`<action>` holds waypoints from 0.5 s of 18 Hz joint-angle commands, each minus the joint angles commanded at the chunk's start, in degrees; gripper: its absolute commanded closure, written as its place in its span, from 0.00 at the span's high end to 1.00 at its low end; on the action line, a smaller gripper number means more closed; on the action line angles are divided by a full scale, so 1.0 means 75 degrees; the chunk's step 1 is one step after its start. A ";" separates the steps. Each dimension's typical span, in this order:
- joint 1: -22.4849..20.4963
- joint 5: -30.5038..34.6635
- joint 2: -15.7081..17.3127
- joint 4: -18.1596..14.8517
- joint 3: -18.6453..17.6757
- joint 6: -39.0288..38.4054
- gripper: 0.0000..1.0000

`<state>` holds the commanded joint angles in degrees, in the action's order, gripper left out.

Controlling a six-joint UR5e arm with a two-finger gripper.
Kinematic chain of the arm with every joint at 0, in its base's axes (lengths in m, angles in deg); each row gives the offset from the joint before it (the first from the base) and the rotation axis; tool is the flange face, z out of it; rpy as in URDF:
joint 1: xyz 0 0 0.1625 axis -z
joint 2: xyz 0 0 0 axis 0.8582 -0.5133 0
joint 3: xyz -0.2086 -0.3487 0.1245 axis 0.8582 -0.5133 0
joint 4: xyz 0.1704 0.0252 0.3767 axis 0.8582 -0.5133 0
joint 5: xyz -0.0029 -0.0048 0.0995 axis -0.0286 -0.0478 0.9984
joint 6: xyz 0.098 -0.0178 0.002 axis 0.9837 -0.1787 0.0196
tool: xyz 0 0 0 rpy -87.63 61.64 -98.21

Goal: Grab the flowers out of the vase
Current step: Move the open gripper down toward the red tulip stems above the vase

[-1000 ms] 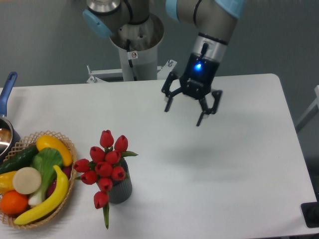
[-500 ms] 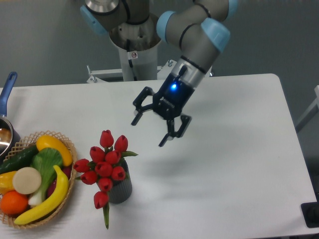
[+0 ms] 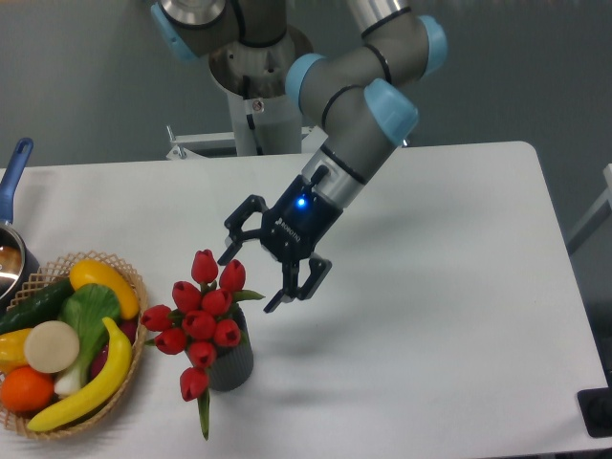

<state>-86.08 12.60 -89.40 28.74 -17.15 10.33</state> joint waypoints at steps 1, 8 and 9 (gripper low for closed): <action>0.0012 -0.0012 -0.0082 0.0012 0.0082 -0.0023 1.00; 0.0281 0.0000 -0.0563 0.0117 0.0434 -0.0012 1.00; 0.0363 0.0000 -0.0598 0.0118 0.0481 -0.0023 1.00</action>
<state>-83.36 12.60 -93.89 29.62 -13.54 10.15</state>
